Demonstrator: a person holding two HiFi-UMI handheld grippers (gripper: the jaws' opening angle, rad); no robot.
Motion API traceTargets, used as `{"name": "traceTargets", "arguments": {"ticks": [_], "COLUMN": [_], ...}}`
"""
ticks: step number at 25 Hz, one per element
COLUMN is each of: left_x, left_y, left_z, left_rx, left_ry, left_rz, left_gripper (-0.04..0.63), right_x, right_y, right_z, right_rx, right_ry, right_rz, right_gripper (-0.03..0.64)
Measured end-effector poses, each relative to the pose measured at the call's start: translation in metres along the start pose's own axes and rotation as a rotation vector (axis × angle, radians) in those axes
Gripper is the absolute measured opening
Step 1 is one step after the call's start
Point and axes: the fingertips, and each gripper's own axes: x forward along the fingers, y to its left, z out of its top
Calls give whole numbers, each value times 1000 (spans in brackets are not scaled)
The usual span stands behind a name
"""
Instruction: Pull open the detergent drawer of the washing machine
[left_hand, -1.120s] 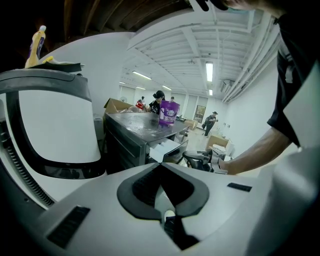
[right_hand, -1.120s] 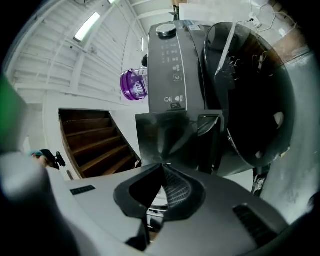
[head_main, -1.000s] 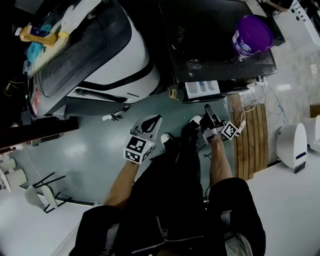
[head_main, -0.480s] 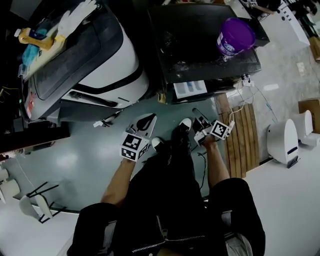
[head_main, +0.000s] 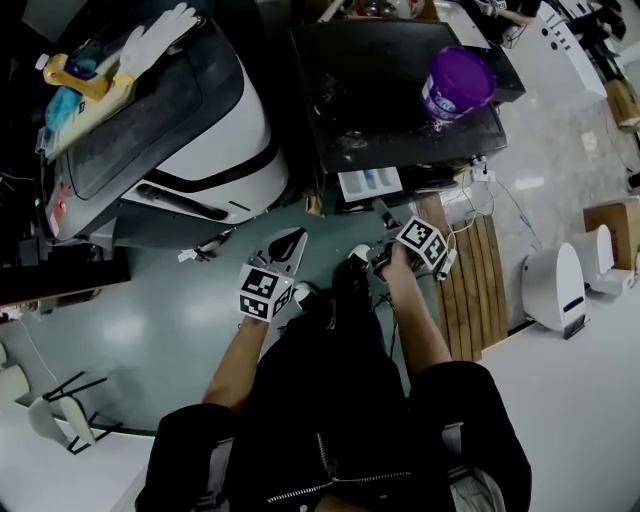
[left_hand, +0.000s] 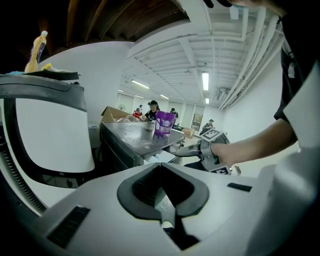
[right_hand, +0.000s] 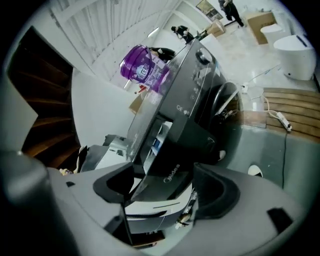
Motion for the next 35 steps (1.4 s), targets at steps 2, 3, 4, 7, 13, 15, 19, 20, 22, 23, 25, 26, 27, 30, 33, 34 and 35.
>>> {"name": "traceTargets", "arguments": {"ticks": [2,3,4,7,13,15,19,20,22,23,25,26,27,30,33,34,35], "left_x": [-1,-2,-3,-8,-17,-21,-28,-30,-32,-33,-34,-33,-33,-29,-26,-26,-26], "left_y": [1,2,3,8,21,23,25,26,27,27,26,25,23,17,11,9,8], "left_z": [2,4,5,8,10,10,14,15,15,14,13,13,13,14,18,19,21], "left_rx": [-6,-9,-13,-25,-9,-12,-8,-8,-9,-8,-4,-2,-1,8,19,21,24], "left_ry": [-11,-17,-23,-38,-49,-54,-65,-68,-75,-76,-78,-78,-78,-74,-75,-76,-78], "left_rz": [5,9,13,30,67,73,79,80,80,77,68,60,53,30,20,20,22], "left_gripper": [21,21,21,21,21,21,21,21,21,21,21,21,21,21,21,21,21], "right_x": [6,9,11,16,26,26,20,17,9,4,-9,-15,-21,-31,-30,-29,-29], "right_y": [-1,-5,-10,-23,-25,-23,-20,-21,-25,-28,-36,-40,-43,-46,-46,-47,-47], "right_z": [12,17,21,23,24,24,23,22,18,15,8,4,1,-4,-3,-4,-4], "right_rx": [18,31,45,65,6,-24,-50,-50,-47,-42,-24,-17,-12,-7,-5,-5,-12], "right_ry": [-47,-67,-83,-90,-30,-15,-19,-20,-20,-20,-24,-28,-32,-49,-41,-32,-21], "right_rz": [-93,-148,-200,-305,-380,-390,-411,-416,-423,-425,-430,-432,-433,-411,-409,-403,-389], "right_gripper": [360,360,344,324,307,288,230,229,225,224,218,216,212,204,199,202,209]}}
